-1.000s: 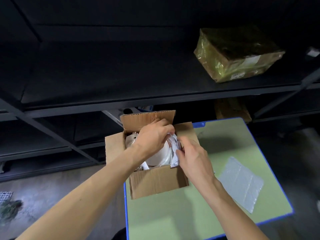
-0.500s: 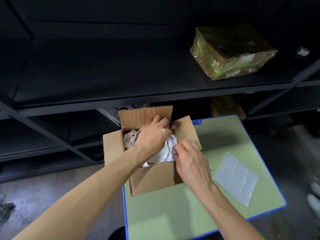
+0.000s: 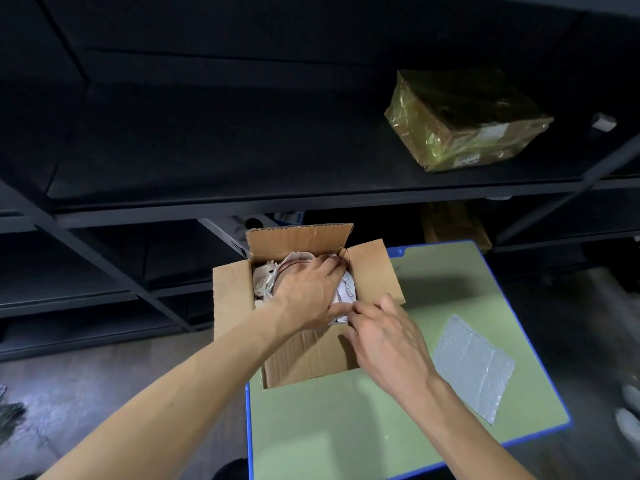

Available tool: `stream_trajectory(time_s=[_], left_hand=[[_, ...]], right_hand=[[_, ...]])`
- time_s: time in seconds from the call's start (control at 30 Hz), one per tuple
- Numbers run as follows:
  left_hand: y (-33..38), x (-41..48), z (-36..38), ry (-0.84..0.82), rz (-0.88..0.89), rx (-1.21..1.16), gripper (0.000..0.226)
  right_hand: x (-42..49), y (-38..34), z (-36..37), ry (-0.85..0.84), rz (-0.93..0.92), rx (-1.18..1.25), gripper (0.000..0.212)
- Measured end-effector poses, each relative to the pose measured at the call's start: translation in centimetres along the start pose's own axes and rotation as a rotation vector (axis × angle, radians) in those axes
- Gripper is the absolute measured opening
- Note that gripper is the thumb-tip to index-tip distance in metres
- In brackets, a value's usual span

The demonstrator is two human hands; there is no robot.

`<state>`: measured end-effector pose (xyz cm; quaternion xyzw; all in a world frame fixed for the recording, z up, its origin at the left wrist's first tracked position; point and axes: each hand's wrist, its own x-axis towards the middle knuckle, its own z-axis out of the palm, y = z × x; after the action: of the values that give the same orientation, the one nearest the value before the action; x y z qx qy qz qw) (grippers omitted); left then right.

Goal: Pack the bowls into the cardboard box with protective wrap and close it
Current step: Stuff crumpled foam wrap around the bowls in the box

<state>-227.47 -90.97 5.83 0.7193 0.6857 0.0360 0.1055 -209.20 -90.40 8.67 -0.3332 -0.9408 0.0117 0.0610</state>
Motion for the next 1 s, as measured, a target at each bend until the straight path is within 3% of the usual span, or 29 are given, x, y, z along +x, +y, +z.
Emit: stream_trajectory(time_s=[0.2,0.37,0.6,0.77,1.0], left_hand=[[0.9,0.1,0.9,-0.013,-0.048,-0.002,0.085],[0.5,-0.1,0.4,0.007,-0.024,-0.022,0.086],[0.4,0.4,0.0,0.019,-0.017,0.038,0.083],[0.4,0.5,0.1,0.037,-0.010,0.047,0.071],[-0.1,0.4,0.1,0.034,-0.002,0.083,0.073]], right_hand=[[0.9,0.3,1.0,0.001,-0.032,-0.058,0.018],[0.9,0.2,0.3,-0.051,-0.019,0.048,0.007],[1.9,-0.3,-1.6,-0.300,0.012,0.146,0.030],[2.9,-0.6,-1.7,-0.477,0.022,0.062,0.039],[2.0,0.0,-1.7,-0.470,0.021,0.170,0.038]])
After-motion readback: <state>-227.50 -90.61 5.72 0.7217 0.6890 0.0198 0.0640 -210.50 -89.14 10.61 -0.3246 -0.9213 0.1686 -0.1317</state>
